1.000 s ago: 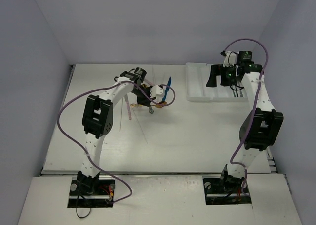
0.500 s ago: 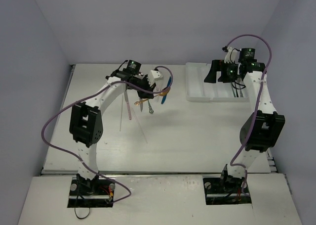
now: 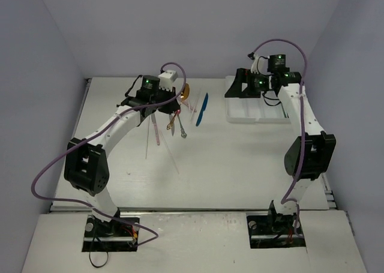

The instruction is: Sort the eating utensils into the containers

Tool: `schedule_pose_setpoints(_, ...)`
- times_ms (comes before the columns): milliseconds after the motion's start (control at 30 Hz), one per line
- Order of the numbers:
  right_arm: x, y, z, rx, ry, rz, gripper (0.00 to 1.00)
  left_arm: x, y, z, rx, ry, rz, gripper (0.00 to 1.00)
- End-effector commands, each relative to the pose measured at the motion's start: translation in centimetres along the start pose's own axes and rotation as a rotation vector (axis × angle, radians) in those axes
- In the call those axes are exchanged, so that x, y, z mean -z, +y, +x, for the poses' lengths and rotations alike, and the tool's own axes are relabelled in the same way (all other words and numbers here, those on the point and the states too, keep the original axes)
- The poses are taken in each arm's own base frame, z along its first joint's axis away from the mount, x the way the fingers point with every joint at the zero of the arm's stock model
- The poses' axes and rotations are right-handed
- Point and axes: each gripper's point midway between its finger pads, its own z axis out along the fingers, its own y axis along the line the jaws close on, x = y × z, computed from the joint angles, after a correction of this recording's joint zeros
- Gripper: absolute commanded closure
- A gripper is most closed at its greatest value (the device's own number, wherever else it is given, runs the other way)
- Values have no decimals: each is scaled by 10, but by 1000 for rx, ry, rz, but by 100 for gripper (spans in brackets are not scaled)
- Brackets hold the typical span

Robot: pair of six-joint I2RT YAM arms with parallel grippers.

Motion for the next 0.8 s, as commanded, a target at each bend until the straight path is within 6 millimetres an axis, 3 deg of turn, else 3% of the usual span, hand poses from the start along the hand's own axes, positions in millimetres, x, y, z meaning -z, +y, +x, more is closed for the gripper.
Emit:
schedule_pose_setpoints(0, -20, 38, -24, 40, -42, -22, 10, 27, 8, -42, 175, -129, -163, 100)
schedule_pose_setpoints(167, -51, 96, -12, 99, -4, -98, 14, 44, 13, -49, 307, -172, -232, 100)
schedule_pose_setpoints(300, -69, 127, 4, 129, 32, -137, 15, 52, 9, -60, 368, -210, -231, 100)
schedule_pose_setpoints(567, -106, 170, 38, 151, 130, -227, 26, 58, -6, -75, 419, -251, -149, 100)
schedule_pose_setpoints(767, -123, 194, 47, 161, 165, -289, 33, 57, -9, -76, 423, -253, -128, 100)
